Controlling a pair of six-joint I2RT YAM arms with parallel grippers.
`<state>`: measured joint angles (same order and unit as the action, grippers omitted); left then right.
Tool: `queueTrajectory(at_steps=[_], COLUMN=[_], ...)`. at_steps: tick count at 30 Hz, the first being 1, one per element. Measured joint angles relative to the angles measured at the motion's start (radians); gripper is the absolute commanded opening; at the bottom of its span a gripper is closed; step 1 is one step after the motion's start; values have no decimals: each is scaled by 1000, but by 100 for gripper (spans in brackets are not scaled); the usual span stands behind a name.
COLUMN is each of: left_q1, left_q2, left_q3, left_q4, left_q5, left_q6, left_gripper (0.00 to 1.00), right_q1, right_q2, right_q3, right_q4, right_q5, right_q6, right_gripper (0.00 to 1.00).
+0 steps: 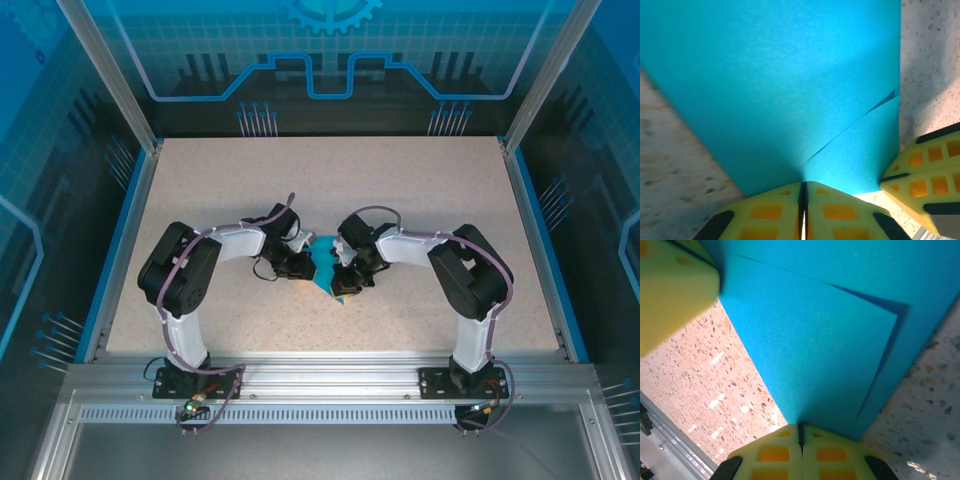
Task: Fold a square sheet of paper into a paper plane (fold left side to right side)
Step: Third fold the triangle at the center of the table.
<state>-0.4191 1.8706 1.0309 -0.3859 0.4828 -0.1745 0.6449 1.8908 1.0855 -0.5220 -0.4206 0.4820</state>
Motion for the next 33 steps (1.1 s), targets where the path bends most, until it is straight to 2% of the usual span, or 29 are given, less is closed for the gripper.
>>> queueTrajectory(at_steps=[8, 13, 15, 26, 29, 33], left_q1=[32, 42, 53, 99, 99, 98], left_q2=[0, -9, -26, -242, -260, -254], left_q3=[10, 15, 14, -32, -77, -147], left_q4=[-21, -28, -27, 6, 36, 84], left_q5=[-16, -24, -39, -52, -36, 12], left_q6=[24, 21, 10, -175, -246, -343], left_gripper=[13, 24, 30, 44, 46, 47], right_q1=[-1, -1, -1, -5, -10, -16], right_q2=[-5, -14, -22, -142, -183, -186], right_q3=[-6, -19, -26, -38, -36, -29], right_q4=[8, 27, 41, 48, 44, 45], right_q5=[-1, -3, -3, 109, 160, 204], right_q6=[0, -2, -5, -71, -114, -170], right_gripper=[0, 0, 4, 38, 42, 42])
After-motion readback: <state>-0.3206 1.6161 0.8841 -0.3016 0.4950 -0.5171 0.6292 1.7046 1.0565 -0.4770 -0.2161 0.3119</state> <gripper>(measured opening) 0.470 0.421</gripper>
